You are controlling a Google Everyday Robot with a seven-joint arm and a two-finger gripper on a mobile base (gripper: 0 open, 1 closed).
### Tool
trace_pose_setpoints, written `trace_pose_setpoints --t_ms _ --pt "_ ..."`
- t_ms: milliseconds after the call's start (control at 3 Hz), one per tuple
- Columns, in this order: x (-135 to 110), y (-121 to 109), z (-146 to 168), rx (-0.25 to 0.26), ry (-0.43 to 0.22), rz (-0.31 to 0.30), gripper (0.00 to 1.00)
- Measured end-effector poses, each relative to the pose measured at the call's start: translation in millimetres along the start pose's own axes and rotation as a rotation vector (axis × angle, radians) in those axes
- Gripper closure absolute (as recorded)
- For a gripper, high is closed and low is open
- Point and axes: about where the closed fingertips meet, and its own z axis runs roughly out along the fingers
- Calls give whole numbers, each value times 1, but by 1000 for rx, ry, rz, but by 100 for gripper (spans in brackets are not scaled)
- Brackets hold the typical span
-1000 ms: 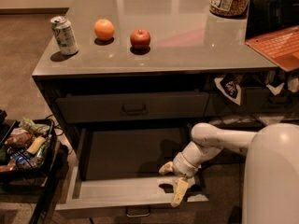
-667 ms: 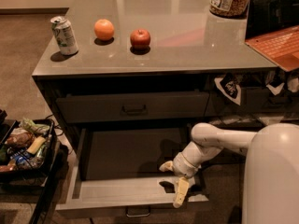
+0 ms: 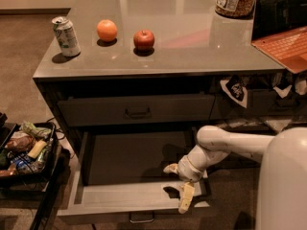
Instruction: Open middle drawer
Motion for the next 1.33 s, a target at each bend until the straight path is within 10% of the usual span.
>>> trace_pose_setpoints --t_ms 1333 --pt "-17 -1 -47 203 -16 -165 0"
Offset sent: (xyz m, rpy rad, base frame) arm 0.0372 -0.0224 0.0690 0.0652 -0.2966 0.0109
